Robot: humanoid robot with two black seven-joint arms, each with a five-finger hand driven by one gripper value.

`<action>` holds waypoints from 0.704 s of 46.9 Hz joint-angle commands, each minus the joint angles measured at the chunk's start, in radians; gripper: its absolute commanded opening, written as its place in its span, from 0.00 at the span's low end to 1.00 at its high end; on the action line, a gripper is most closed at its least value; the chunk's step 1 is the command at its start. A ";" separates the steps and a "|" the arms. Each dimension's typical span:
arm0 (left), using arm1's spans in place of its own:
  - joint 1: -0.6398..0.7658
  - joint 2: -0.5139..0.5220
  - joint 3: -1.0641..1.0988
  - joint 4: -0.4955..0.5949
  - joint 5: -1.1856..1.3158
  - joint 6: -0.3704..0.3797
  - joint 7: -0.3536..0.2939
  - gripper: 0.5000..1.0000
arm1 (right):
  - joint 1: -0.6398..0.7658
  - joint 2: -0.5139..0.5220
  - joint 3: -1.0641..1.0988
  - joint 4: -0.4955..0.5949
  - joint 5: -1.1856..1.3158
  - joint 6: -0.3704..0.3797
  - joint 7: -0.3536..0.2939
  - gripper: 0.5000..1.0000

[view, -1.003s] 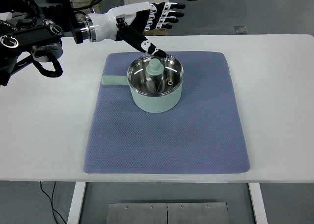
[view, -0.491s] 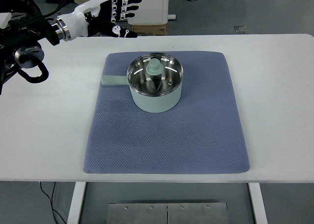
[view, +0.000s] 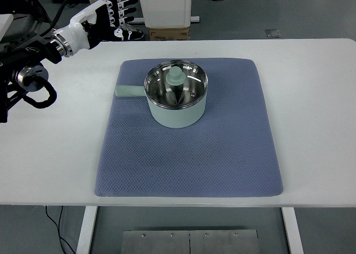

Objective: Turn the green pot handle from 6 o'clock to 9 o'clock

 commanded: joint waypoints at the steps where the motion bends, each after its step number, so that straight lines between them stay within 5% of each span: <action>1: 0.009 0.001 -0.021 0.001 -0.003 0.003 0.000 1.00 | 0.000 0.000 0.000 0.000 0.000 0.000 0.000 1.00; 33: 0.181 -0.014 -0.228 0.118 -0.014 0.057 0.002 1.00 | 0.000 0.000 0.000 0.000 0.000 0.000 0.000 1.00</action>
